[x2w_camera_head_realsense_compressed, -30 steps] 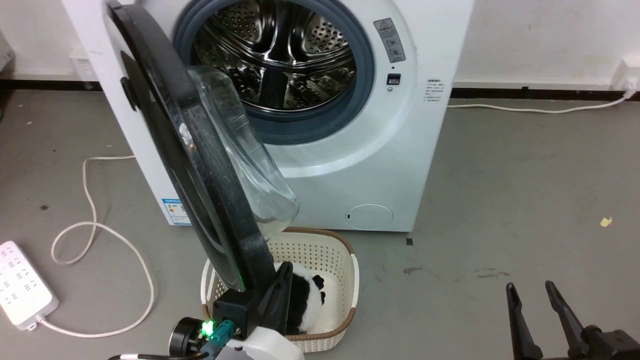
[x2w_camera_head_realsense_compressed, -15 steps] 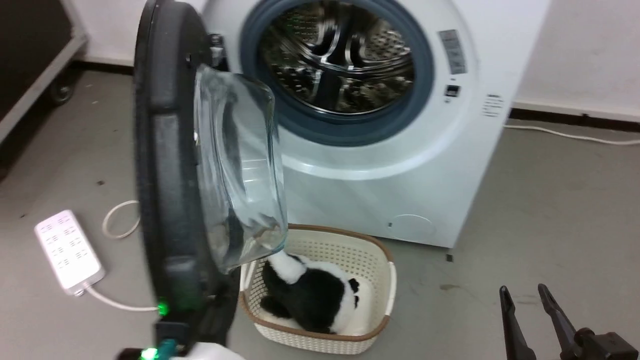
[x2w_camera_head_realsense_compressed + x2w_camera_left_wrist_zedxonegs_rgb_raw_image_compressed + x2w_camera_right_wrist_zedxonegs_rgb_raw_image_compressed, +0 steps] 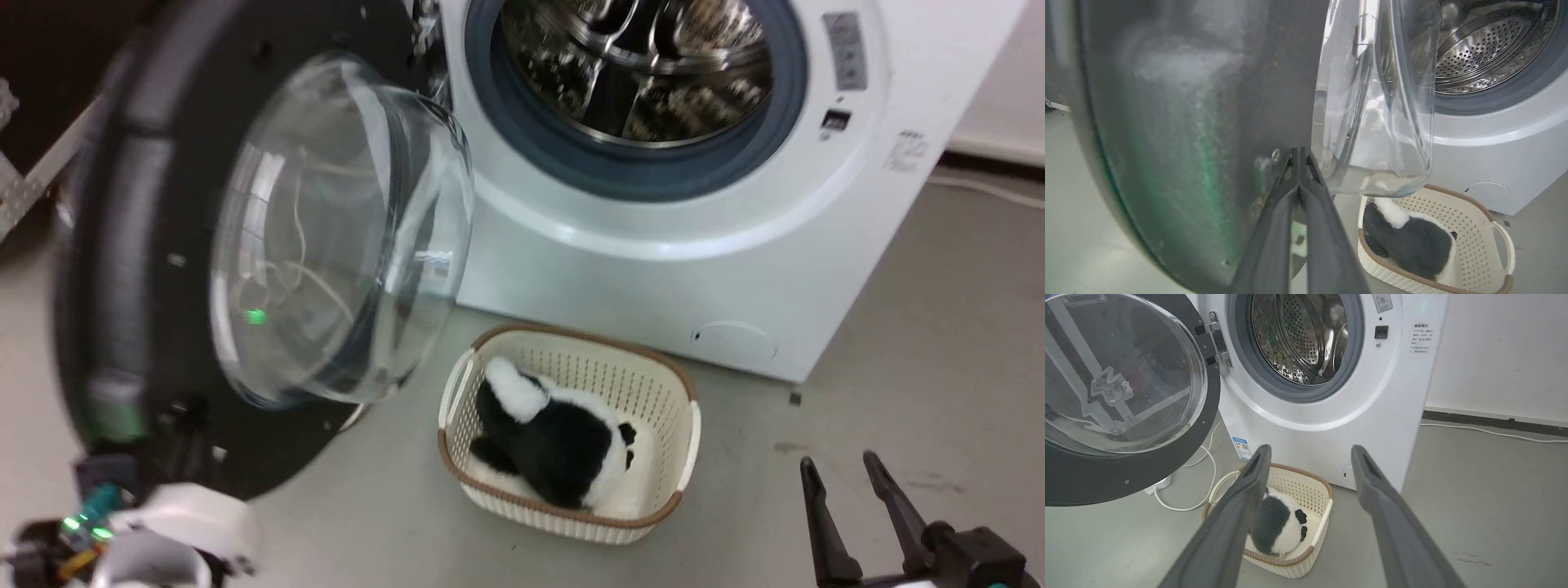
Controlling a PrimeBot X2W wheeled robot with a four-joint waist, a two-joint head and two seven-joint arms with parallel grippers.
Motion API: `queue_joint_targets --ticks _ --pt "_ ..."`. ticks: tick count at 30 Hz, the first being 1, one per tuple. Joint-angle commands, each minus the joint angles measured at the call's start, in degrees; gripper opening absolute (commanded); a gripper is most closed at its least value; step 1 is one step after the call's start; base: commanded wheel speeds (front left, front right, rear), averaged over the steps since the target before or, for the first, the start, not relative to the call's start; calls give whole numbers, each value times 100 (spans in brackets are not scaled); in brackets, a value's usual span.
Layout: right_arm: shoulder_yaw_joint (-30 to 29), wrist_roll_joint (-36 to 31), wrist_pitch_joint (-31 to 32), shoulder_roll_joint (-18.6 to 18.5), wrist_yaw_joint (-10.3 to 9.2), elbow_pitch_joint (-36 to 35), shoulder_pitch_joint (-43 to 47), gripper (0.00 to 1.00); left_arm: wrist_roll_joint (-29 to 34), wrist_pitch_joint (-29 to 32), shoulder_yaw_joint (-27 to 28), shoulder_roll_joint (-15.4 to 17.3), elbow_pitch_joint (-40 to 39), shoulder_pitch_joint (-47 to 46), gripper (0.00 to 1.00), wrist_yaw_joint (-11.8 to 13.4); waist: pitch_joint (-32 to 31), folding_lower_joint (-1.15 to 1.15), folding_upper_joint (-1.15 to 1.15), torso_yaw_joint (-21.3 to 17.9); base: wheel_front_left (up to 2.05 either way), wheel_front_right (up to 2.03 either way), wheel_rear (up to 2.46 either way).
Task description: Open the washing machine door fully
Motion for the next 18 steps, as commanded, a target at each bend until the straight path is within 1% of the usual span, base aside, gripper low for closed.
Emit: queue_joint_targets --ticks 1,5,11,18 --pt "22 -54 46 19 6 -71 -149 100 -55 52 141 174 103 -251 0 -45 267 0 0 86 0 0 0" --pt "32 -152 124 19 6 -172 -272 100 -177 189 364 458 416 -604 0 -109 544 0 0 99 0 0 0" --pt "18 -234 210 19 6 -266 -416 100 -394 160 676 745 991 -1053 0 -183 811 0 0 54 0 0 0" --pt "-22 -276 251 19 6 -298 -489 100 -552 -96 888 909 1663 -1443 0 -237 928 0 0 -14 0 0 0"
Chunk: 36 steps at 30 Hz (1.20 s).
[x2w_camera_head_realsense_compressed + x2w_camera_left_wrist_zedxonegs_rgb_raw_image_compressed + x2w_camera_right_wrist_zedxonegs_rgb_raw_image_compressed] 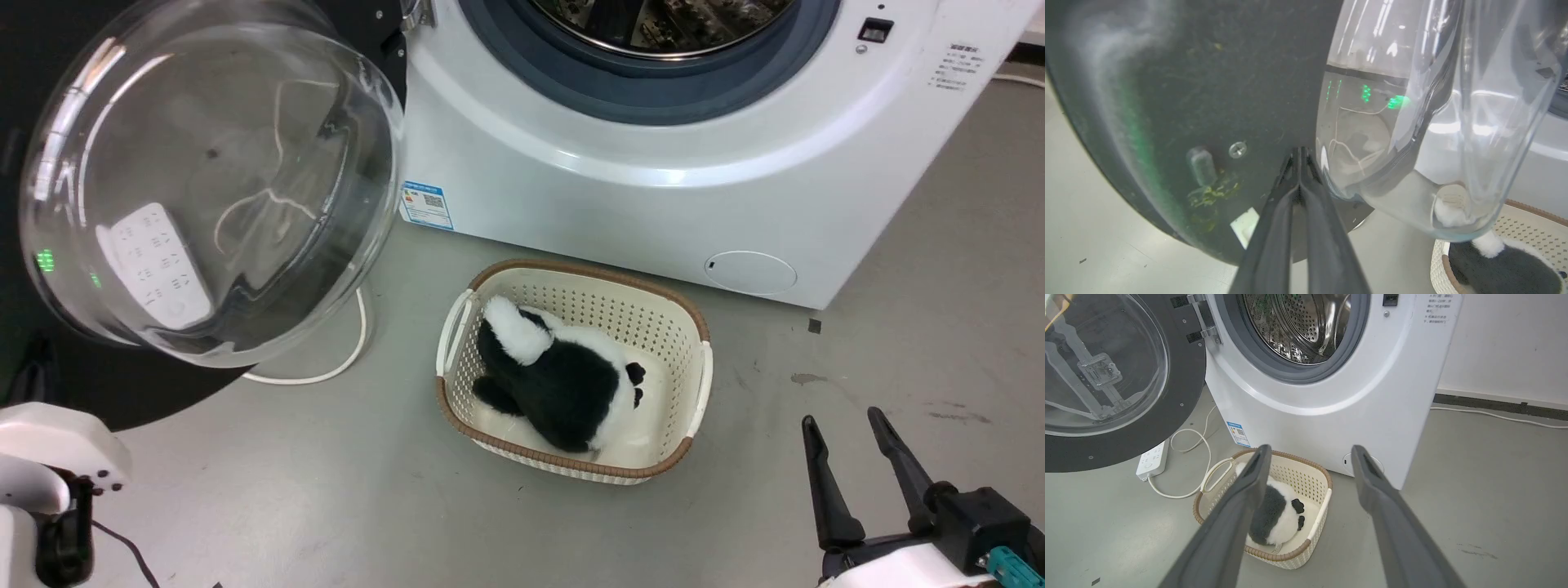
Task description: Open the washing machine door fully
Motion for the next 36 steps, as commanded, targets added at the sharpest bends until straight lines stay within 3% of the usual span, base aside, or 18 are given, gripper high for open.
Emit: queue_joint_targets --ticks 1,9,15,28,36 --pt "-8 -20 25 18 6 -35 -97 100 -46 -111 61 56 189 -155 0 -24 14 -1 0 -27 0 0 0" --pt "-53 2 -27 18 6 36 -121 100 -53 -475 64 80 489 -217 0 -84 -189 -1 0 -130 0 0 0" --pt "-163 5 -135 18 6 149 4 100 69 -622 -167 23 125 116 0 -189 -654 -1 0 -274 0 0 0" --pt "-480 -46 -328 18 6 0 135 100 385 -535 -925 -691 -2032 1285 0 156 -1471 -1 0 -872 0 0 0" --pt "-435 -39 -262 18 6 -31 222 100 558 -762 -1445 -1125 -2292 1817 0 279 -1501 -1 0 -1211 0 0 0"
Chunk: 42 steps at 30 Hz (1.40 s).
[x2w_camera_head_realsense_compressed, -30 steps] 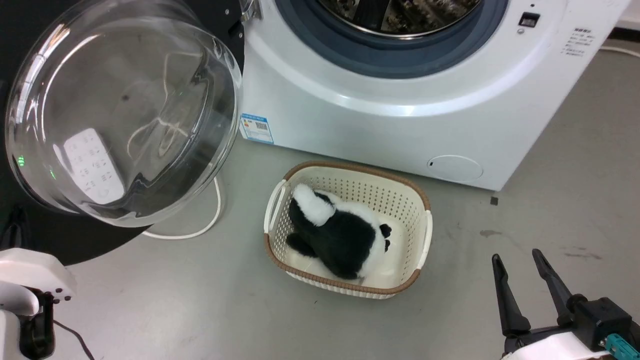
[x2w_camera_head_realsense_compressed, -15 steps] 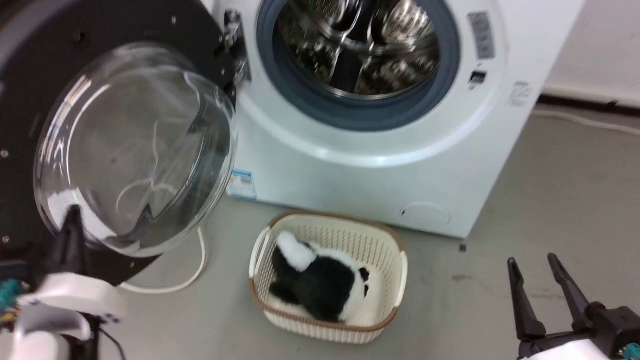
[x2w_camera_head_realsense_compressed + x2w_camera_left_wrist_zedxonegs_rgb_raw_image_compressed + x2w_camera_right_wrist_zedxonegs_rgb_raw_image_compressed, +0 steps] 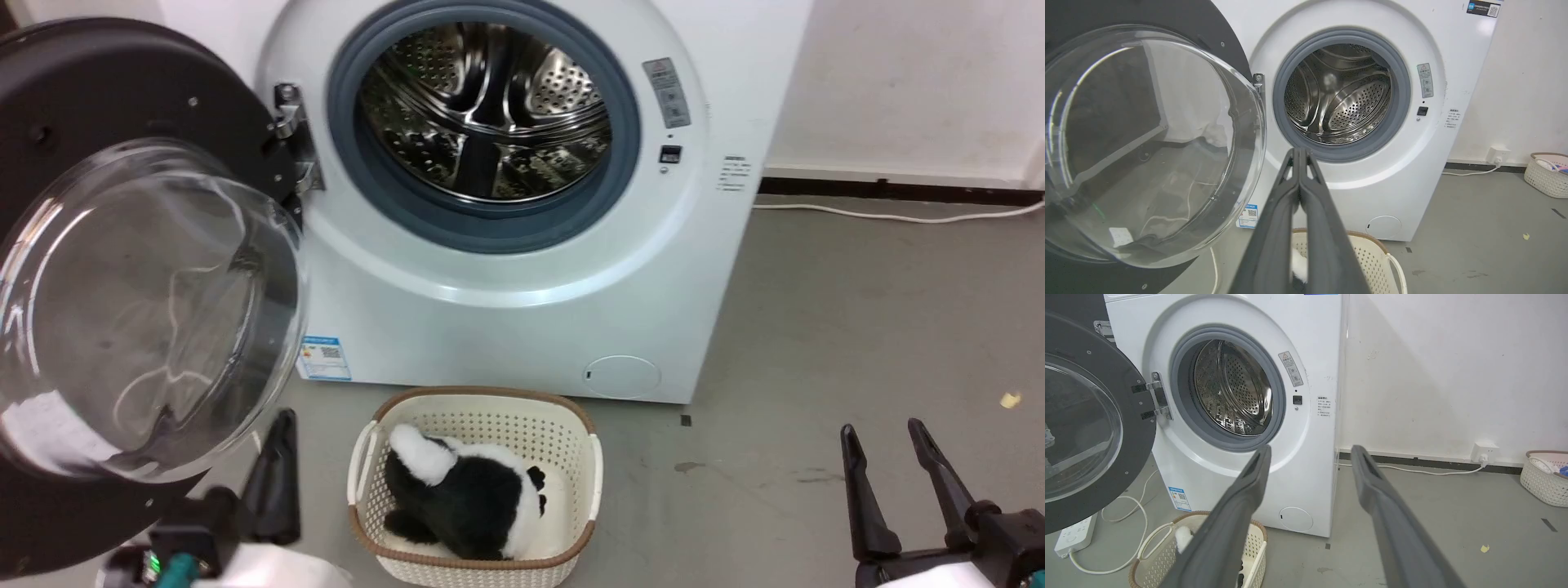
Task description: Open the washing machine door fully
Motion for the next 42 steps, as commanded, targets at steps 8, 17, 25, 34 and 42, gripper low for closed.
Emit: queue_joint_targets --ticks 8,17,25,34,42 --pt "94 92 37 17 5 92 194 100 176 -339 -424 -302 392 285 100 -32 12 1 0 -283 0 0 0" --pt "213 89 -21 17 5 190 125 100 338 -483 -486 -435 871 269 100 140 65 1 0 -440 0 0 0" --pt "215 120 -72 17 5 256 104 100 390 -534 -478 -458 1001 163 100 141 90 1 0 -410 0 0 0" --pt "261 130 -108 17 5 313 59 100 400 -553 -433 -496 1084 97 100 104 86 1 0 -369 0 0 0" --pt "281 103 -100 0 0 314 108 0 304 -524 -335 -552 905 195 0 -3 86 1 0 -370 0 0 0"
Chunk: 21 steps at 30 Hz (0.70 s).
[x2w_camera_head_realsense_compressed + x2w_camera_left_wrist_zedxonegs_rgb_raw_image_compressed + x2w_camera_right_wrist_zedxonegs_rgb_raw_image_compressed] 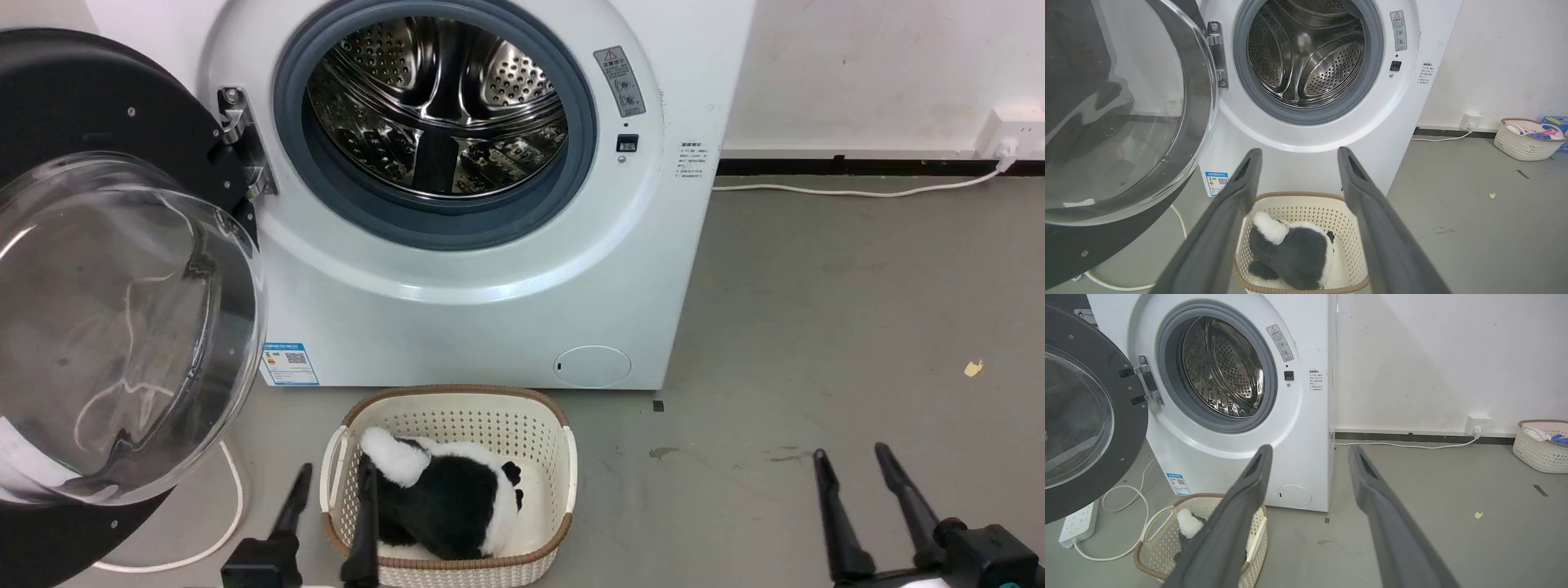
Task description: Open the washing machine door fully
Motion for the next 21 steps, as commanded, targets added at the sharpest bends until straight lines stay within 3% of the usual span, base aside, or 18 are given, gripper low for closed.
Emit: queue_joint_targets --ticks 1,21 --pt "-1 -1 2 0 -1 -1 1 0 0 6 -2 4 -5 1 0 1 1 0 0 0 0 0 0" --pt "29 -83 183 1 0 -22 -92 0 196 210 145 -78 -76 -56 0 -113 32 0 0 12 0 0 0"
